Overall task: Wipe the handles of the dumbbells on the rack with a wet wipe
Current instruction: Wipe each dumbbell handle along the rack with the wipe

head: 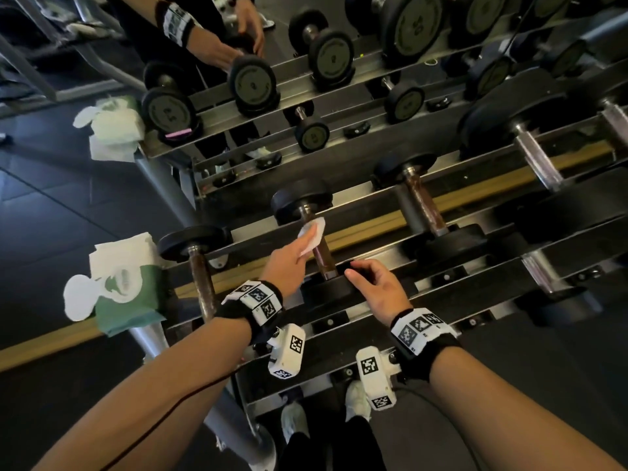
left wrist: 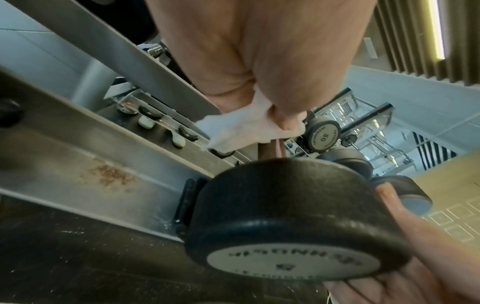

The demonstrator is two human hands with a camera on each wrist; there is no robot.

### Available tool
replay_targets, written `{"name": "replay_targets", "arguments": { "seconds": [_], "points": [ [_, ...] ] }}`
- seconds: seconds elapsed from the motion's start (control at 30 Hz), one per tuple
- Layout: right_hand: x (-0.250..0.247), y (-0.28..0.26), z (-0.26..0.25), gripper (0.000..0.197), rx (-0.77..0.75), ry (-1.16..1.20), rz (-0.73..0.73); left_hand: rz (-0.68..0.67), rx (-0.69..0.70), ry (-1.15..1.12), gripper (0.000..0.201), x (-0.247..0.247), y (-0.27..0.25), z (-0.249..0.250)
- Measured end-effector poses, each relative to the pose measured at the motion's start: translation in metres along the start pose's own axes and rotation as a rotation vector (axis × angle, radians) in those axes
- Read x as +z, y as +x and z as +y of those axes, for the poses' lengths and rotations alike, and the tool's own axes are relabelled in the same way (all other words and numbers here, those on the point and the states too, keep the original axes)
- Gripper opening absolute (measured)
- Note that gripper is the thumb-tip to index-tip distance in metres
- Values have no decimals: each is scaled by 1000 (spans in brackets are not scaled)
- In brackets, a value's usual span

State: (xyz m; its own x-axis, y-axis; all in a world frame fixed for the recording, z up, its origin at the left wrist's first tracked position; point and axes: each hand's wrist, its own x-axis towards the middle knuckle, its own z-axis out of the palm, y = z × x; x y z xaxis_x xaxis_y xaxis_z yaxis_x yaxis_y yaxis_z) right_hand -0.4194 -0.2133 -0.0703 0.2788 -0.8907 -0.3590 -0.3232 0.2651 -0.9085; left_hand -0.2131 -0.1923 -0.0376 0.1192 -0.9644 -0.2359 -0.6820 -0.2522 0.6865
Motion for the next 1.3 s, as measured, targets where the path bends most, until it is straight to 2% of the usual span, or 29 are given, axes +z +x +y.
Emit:
{"name": "replay_targets", "arguments": {
  "seconds": [0.07, 0.13, 0.27, 0.33, 0.37, 0.5, 0.73, 0.93, 1.0, 1.1, 1.2, 1.23, 1.3],
  "points": [
    [0, 0, -1, 24, -4, -12, -1, -54, 11, -37, 53, 0, -7, -3],
    [-1, 0, -3, 25, -4, -16, -7, -41, 23, -121, 46, -4, -10, -5],
    [-1, 0, -2, 25, -19, -33, 2, 211, -66, -360, 40, -24, 2, -8],
    [-1, 0, -1, 25, -18, -31, 1, 275, -51, -308, 41, -27, 10, -8],
    [-1, 0, 0, 25, -17, -30, 0, 254, -37, -246, 43, -25, 12, -6],
    [0, -4, -1, 24, -10, -5, 5, 10, -16, 2, 51, -3, 15, 2],
    [-1, -8, -7, 28, -11, 25, -8, -123, -8, 5, 46, 5, -1, -2],
    [-4, -10, -10, 28, -14, 59, -27, -183, 30, -118, 40, 0, -18, -1],
    [-8, -10, -10, 29, -14, 98, -51, -141, -10, -175, 44, -10, -19, -1],
    [-12, -11, -9, 28, -6, 163, -74, 54, -39, -221, 42, -36, -12, 7],
    [-14, -10, -6, 29, -9, 156, -83, 265, 103, -175, 40, -60, 5, 24],
    [-14, -9, -5, 29, -9, 158, -82, 284, 169, -136, 40, -64, 11, 32],
    [-15, -8, -2, 29, -5, 178, -79, 231, 277, -8, 42, -63, 18, 47]
  ]
}}
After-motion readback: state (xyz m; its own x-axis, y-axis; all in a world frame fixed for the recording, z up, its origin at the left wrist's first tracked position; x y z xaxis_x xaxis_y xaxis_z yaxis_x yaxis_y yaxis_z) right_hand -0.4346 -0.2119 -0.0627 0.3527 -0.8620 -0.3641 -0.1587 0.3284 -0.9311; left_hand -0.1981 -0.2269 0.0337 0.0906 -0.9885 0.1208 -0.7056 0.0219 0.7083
